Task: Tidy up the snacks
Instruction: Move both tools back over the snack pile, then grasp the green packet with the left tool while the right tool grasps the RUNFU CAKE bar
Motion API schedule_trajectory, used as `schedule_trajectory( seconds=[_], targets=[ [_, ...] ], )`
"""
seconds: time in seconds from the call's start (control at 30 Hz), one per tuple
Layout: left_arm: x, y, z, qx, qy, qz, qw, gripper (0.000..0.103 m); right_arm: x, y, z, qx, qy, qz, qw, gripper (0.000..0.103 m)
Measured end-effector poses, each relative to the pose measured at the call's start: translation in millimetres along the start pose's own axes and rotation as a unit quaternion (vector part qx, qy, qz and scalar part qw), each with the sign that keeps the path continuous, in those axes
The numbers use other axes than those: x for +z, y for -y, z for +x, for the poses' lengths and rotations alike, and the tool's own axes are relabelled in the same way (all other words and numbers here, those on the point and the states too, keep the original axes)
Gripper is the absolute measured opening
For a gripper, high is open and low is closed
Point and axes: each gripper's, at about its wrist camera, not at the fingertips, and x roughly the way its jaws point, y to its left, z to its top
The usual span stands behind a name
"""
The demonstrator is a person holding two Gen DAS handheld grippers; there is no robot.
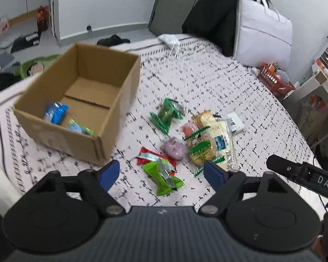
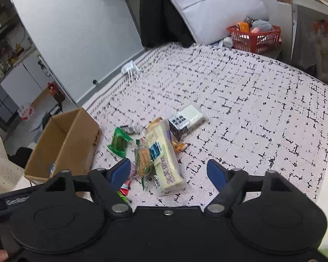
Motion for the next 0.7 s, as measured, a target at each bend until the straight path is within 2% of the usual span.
schedule_trajectory(
  seconds=[0.07,0.23,0.53,0.6,0.67,0.7],
  targets=[
    [-2.3,-0.5,9.9,0.002,-0.008,-0.007,0.9999,0.073,-1.4,0.0,3.9,0.0,-0.006,-0.002,1.0,0.07],
    [-8.4,-5.6,35.5,0.0,-0.036,-0.029,0.9989,0.063,-1.9,-0.5,14.4,-0.006,-0.018,-0.01,1.0,0.066],
    [-16.5,-9.3,77.6,0.008,-0.065,-0.042,0.9969,0.059,-3.7,-8.2,42.9,-0.013,-0.053,-0.035,0.998,0.06],
    [-17.8,-10.2,86.5,0.005,-0.074,-0.05,0.996,0.054,-4.5,-10.3,49.1,-0.013,-0.06,-0.04,0.997,0.059],
    [-19.6,-11.4,93.9,0.005,-0.086,-0.055,0.9948,0.042,-5.3,-12.7,54.7,-0.015,-0.067,-0.047,0.997,0.059],
    [-20.9,-12.4,96.7,0.004,-0.089,-0.058,0.9943,0.041,-6.3,-14.0,58.6,-0.018,-0.073,-0.05,0.996,0.059]
  ],
)
